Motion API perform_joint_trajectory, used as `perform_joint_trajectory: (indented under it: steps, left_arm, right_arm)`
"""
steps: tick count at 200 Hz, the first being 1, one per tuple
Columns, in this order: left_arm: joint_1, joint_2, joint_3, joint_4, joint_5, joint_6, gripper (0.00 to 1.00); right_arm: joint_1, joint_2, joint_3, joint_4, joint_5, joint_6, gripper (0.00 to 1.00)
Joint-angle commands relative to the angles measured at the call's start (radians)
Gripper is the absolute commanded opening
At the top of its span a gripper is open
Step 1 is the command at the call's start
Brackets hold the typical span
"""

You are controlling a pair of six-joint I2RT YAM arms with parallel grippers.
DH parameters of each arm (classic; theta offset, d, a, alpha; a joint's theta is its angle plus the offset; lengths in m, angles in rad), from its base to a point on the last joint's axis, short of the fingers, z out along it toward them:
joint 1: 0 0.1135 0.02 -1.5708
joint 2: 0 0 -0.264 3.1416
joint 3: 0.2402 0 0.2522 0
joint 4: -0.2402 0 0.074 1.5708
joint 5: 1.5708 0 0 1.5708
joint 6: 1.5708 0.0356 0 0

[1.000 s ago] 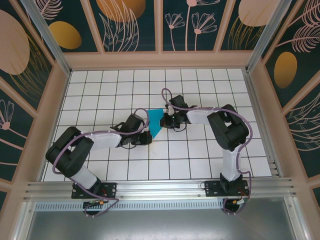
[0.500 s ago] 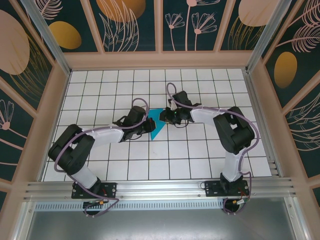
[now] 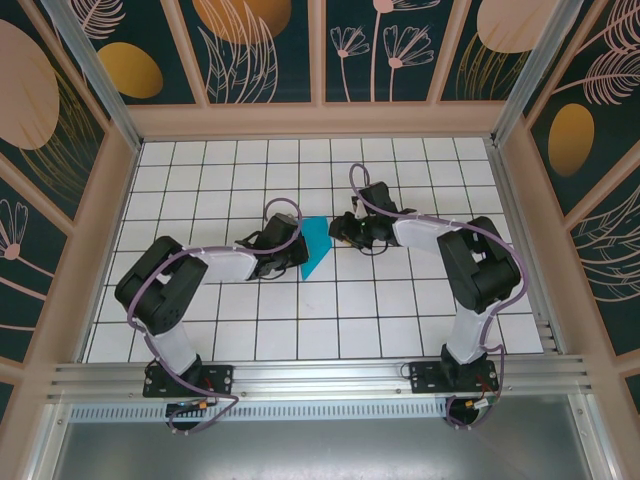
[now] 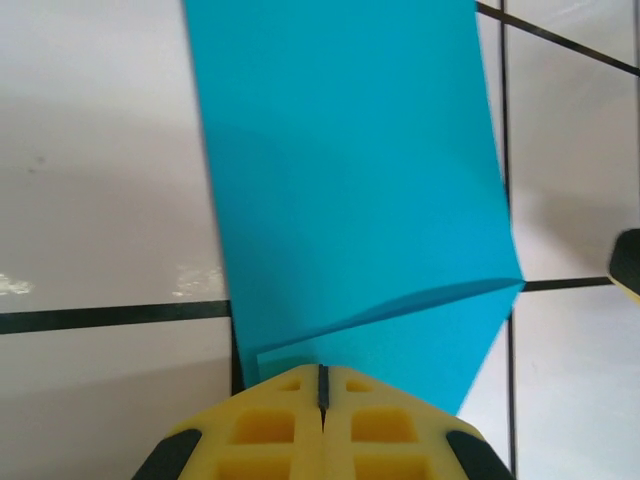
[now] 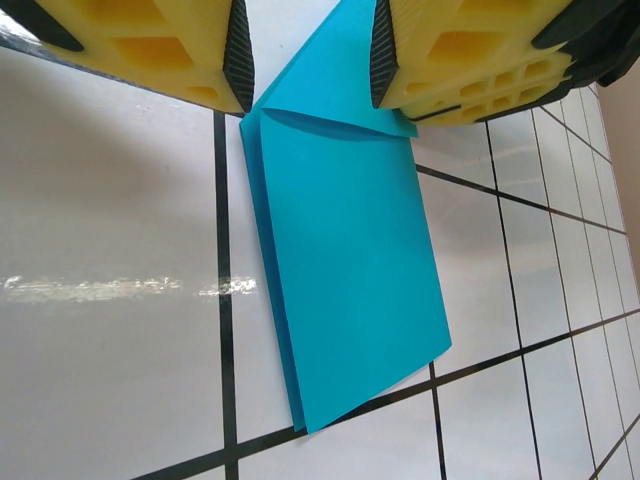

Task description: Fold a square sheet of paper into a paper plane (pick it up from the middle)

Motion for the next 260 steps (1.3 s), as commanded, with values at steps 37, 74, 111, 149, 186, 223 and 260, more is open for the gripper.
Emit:
perform_joint_trajectory:
  steps: [37,74,111,149,186,223,260]
  left_arm:
    - [-0.007,0.016,0.003,-0.039,-0.049,-0.033,0.0]
    - [-0.007,0.023,0.003,-0.047,-0.05,-0.034,0.0]
    - [-0.007,0.024,-0.003,-0.038,-0.041,-0.038,0.0]
    - [-0.007,0.026,-0.003,-0.038,-0.036,-0.038,0.0]
    - [-0.007,0.023,0.0,-0.04,-0.031,-0.034,0.0]
    - [-0.007,0.016,0.006,-0.045,-0.032,-0.027,0.0]
    - [-0.007,0.008,0.023,-0.07,-0.044,-0.027,0.0]
  right_arm:
    - [0.003,0.042,0.018,0.014,-0.056,0.002,0.4]
    - [0.015,0.07,0.039,-0.005,-0.071,-0.014,0.4]
    - [0.022,0.094,0.056,-0.002,-0.096,-0.016,0.4]
    - [0.027,0.112,0.067,0.003,-0.115,-0.012,0.37]
    - [0.025,0.123,0.057,0.054,-0.183,0.021,0.36]
    - [0.025,0.137,0.058,0.064,-0.204,0.033,0.34]
    - [0.023,0.148,0.047,0.108,-0.267,0.002,0.29]
